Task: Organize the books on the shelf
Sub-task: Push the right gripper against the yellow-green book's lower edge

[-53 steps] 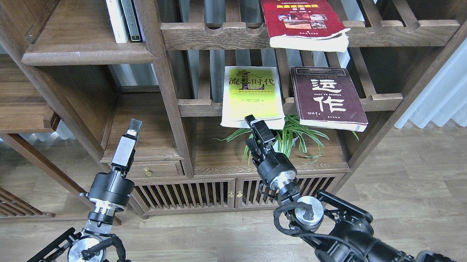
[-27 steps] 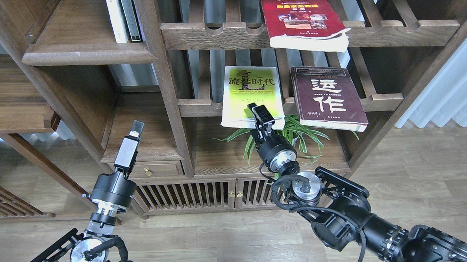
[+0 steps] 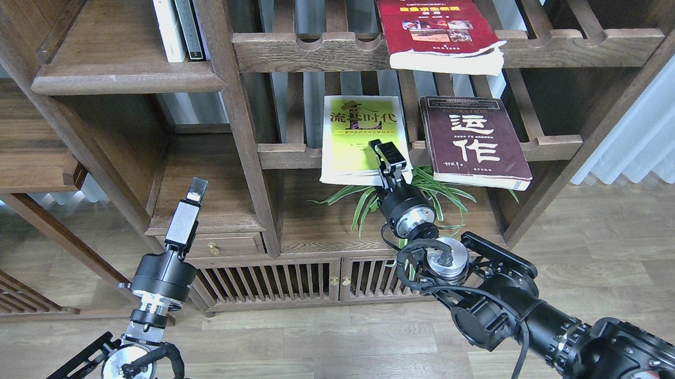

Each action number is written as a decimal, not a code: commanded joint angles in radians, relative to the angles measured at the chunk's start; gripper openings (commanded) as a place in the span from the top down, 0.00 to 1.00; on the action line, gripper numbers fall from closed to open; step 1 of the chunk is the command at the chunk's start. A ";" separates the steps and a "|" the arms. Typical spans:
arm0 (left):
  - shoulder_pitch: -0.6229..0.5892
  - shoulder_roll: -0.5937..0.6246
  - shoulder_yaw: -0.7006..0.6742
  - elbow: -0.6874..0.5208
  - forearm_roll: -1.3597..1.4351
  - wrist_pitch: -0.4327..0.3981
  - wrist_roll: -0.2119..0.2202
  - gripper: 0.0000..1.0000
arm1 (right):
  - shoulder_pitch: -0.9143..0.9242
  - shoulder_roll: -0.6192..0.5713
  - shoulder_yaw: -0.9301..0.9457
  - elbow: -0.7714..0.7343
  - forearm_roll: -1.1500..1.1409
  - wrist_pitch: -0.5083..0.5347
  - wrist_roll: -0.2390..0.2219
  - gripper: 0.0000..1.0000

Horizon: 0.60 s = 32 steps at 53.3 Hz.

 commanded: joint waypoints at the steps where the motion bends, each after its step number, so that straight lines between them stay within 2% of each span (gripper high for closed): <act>1: 0.002 0.000 0.001 0.000 0.000 0.000 0.000 0.00 | 0.000 0.000 0.001 -0.008 -0.002 0.006 0.000 0.40; 10: 0.003 0.000 0.000 0.000 -0.002 0.000 0.000 0.00 | 0.000 0.000 0.001 -0.010 -0.008 0.015 0.000 0.51; 22: 0.003 0.000 0.000 0.000 0.000 0.000 0.000 0.00 | 0.000 0.000 0.002 -0.010 -0.009 0.041 0.002 0.54; 29: 0.005 0.000 0.001 0.000 0.000 0.000 0.000 0.00 | 0.000 0.000 0.002 -0.019 -0.011 0.078 0.002 0.74; 32: 0.005 0.000 0.001 0.000 0.000 0.000 0.000 0.00 | 0.000 0.000 0.002 -0.022 -0.011 0.092 0.002 0.79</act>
